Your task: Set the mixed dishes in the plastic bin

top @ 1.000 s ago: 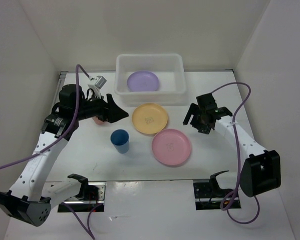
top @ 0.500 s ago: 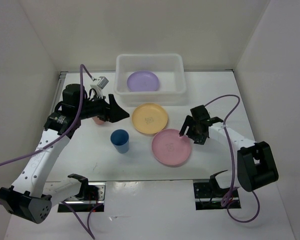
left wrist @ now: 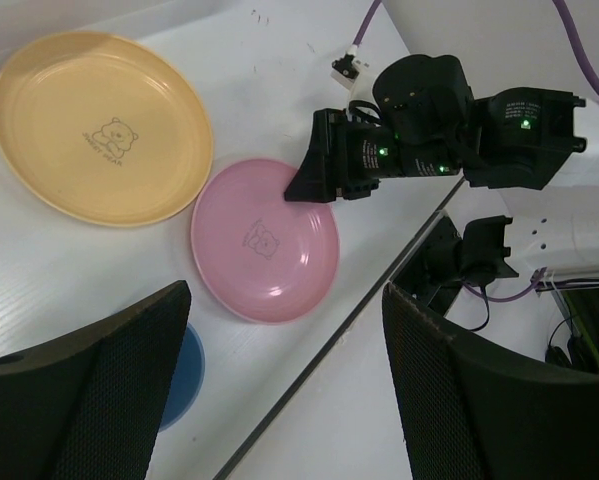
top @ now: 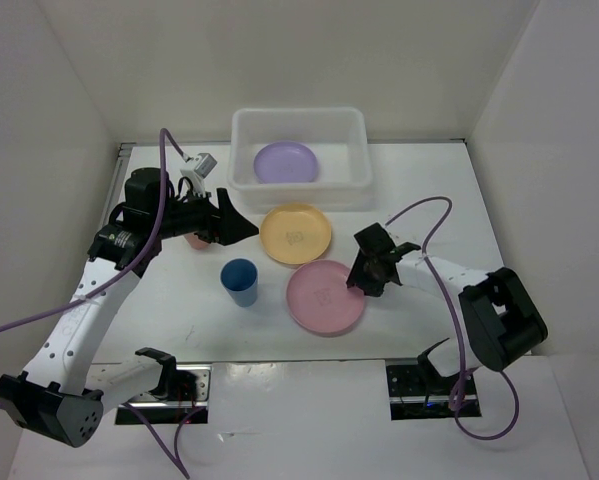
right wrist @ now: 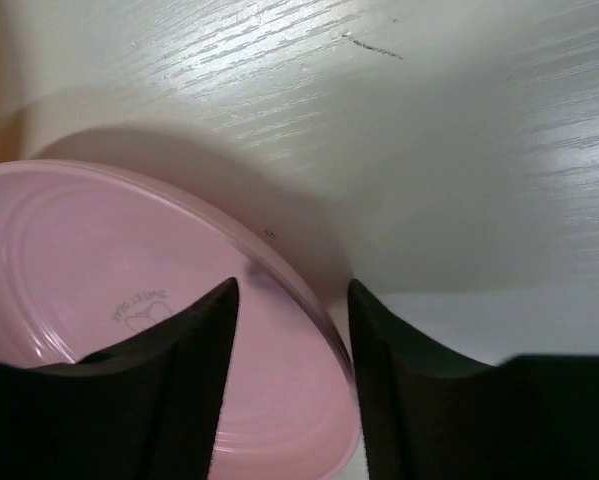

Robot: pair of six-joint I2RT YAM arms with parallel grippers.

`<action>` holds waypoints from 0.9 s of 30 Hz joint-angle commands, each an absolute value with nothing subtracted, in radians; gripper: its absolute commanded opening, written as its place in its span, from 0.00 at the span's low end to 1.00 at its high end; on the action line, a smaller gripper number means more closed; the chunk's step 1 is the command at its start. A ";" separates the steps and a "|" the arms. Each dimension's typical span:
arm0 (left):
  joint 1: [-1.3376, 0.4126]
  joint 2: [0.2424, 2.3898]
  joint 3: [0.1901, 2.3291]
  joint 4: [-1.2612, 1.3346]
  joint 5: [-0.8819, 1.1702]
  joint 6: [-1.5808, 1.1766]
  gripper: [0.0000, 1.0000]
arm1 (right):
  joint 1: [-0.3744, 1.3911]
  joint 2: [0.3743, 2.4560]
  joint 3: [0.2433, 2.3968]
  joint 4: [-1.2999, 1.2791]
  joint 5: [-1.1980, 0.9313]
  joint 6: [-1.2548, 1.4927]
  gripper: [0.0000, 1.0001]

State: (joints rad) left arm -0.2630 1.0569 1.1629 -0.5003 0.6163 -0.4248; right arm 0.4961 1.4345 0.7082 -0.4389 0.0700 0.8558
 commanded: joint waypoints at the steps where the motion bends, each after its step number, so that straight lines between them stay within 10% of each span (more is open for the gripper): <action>1: -0.256 1.054 1.178 -0.462 0.637 -0.420 0.84 | 0.512 1.431 0.666 -0.425 0.071 0.900 0.50; 14: -0.256 1.063 1.197 -0.462 0.637 -0.420 0.84 | 0.560 1.252 0.684 -0.571 0.043 0.937 0.00; 27: -0.256 1.063 1.206 -0.453 0.637 -0.439 0.87 | 0.575 0.988 0.874 -0.791 -0.001 0.950 0.00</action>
State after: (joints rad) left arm -0.2630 1.0634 1.1652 -0.4950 0.6163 -0.4263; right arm 0.5671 1.0344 0.7841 -0.7444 0.0162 0.9318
